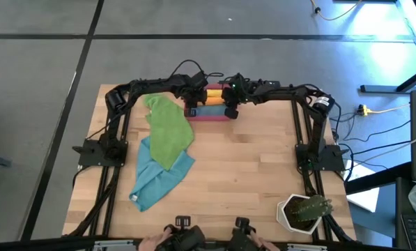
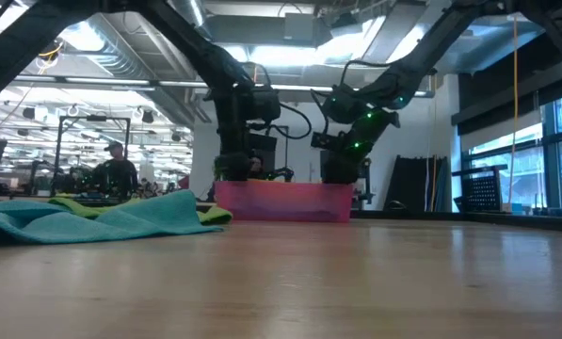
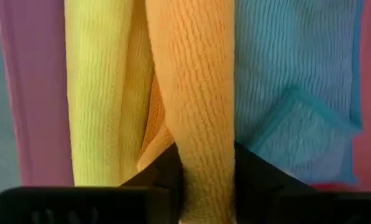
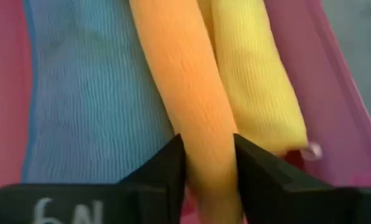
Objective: Roll microfiber towels into tight, uniform cylinder then place into a basket
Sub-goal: Put the orange microfiber towel into the red bin, then fold the green microfiber towel
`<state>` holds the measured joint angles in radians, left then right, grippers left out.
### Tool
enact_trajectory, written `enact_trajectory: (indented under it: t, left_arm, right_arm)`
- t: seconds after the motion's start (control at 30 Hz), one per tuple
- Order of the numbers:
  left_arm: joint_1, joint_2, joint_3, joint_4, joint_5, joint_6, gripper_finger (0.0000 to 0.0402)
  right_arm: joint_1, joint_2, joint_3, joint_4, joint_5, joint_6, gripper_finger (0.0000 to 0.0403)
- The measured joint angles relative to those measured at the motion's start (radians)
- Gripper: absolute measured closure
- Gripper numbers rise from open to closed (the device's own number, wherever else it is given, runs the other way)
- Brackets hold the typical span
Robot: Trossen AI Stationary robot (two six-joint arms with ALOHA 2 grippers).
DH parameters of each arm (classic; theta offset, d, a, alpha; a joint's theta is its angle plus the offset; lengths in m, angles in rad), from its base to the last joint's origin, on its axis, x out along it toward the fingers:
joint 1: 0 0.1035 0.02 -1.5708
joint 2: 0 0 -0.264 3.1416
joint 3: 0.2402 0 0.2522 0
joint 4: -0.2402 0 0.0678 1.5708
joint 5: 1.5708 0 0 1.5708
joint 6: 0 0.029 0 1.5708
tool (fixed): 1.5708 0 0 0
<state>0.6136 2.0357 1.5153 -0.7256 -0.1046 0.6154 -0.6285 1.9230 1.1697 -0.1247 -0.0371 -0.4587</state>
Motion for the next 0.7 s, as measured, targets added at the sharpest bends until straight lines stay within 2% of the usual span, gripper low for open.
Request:
enact_trajectory:
  t: [0.13,0.27,0.53,0.7]
  left_arm:
    - [-0.002,0.000,0.050,-0.083,-0.050,-0.004,0.0280]
    - [-0.007,-0.001,0.121,-0.185,-0.080,-0.010,0.0270]
    - [-0.029,-0.002,0.251,-0.344,-0.075,-0.038,0.0268]
    - [-0.049,-0.005,0.352,-0.472,-0.097,-0.141,0.0271]
  right_arm:
    - [0.003,-0.031,0.022,-0.058,0.047,0.000,0.0230]
    - [0.004,-0.085,0.027,-0.095,0.058,0.001,0.0203]
    - [0.007,-0.207,0.028,-0.157,0.053,0.014,0.0202]
    - [0.022,-0.296,0.028,-0.224,0.050,0.045,0.0213]
